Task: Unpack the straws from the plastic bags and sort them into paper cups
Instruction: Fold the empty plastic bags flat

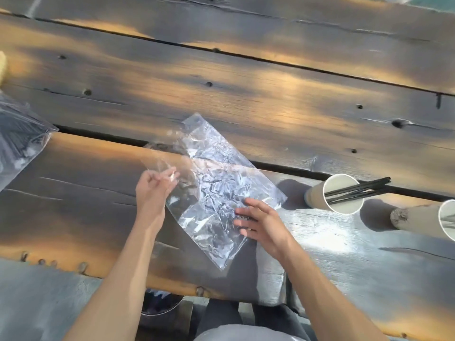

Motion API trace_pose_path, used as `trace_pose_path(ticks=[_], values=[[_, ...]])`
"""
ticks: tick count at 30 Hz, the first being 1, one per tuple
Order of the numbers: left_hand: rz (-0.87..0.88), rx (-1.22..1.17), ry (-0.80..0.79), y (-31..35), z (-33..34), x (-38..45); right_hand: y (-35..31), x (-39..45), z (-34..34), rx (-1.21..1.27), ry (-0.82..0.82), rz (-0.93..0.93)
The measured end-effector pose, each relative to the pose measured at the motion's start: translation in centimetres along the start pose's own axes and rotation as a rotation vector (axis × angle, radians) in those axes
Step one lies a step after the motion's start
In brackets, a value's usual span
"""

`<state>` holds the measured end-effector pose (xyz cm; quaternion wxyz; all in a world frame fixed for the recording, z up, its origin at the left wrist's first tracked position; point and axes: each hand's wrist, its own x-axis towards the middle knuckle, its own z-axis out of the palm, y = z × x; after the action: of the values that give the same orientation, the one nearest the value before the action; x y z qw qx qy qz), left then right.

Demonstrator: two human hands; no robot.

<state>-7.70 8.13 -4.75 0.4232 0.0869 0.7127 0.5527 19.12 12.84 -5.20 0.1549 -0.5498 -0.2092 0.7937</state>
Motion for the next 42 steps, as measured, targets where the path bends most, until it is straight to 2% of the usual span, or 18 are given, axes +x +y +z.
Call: trace_pose_path(ticks=[3, 8, 13, 15, 18, 21, 25, 27, 28, 30, 32, 33, 35, 37, 42], values=[[0.075, 0.027, -0.214, -0.3, -0.6, -0.7, 0.2, 1.7, 1.3, 0.171, -0.063, 0.04], [0.088, 0.074, -0.338, -0.2, -1.6, -3.2, 0.1, 3.0, 2.1, 0.204, -0.128, 0.114], [0.189, 0.482, -0.523, -0.9, -1.9, -5.8, -0.3, 3.4, 1.2, 0.227, -0.111, 0.133], [0.234, 0.569, -0.661, -1.9, -1.6, -6.5, -0.3, 3.3, 0.4, 0.257, -0.086, 0.138], [0.298, 0.736, -0.737, -3.7, -0.7, -7.5, -0.1, 3.2, -1.0, 0.293, -0.076, 0.139], [0.343, 0.823, -0.706, -4.8, 0.5, -8.3, 0.3, 2.9, -2.2, 0.331, -0.071, 0.128], [0.384, 0.613, -0.493, -3.9, 1.7, -8.7, 0.3, 2.4, -2.3, 0.396, -0.099, 0.134], [0.325, 0.482, -0.388, -2.6, 1.8, -8.2, -0.7, 2.2, -1.4, 0.281, -0.121, 0.061], [0.276, 0.421, -0.349, -1.9, 1.7, -7.6, -1.4, 2.3, -0.8, 0.141, -0.05, -0.025], [0.206, 0.36, -0.323, -0.7, 1.3, -5.4, -3.8, 2.8, 0.5, -0.167, 0.206, -0.242], [0.143, 0.411, -0.333, 0.1, 0.7, -3.0, -6.7, 3.9, 0.8, -0.381, 0.441, -0.431], [0.129, 0.444, -0.332, 0.4, 0.5, -1.9, -8.1, 4.6, 0.6, -0.462, 0.473, -0.504], [0.139, 0.475, -0.319, 1.1, 0.2, -0.4, -10.3, 5.9, 0.0, -0.529, 0.338, -0.539], [0.154, 0.488, -0.305, 1.6, 0.2, 0.8, -12.1, 6.7, 0.0, -0.491, 0.197, -0.485], [0.187, 0.433, -0.309, 2.0, 0.6, 2.2, -14.8, 7.3, 0.7, -0.708, 0.088, -0.36]])
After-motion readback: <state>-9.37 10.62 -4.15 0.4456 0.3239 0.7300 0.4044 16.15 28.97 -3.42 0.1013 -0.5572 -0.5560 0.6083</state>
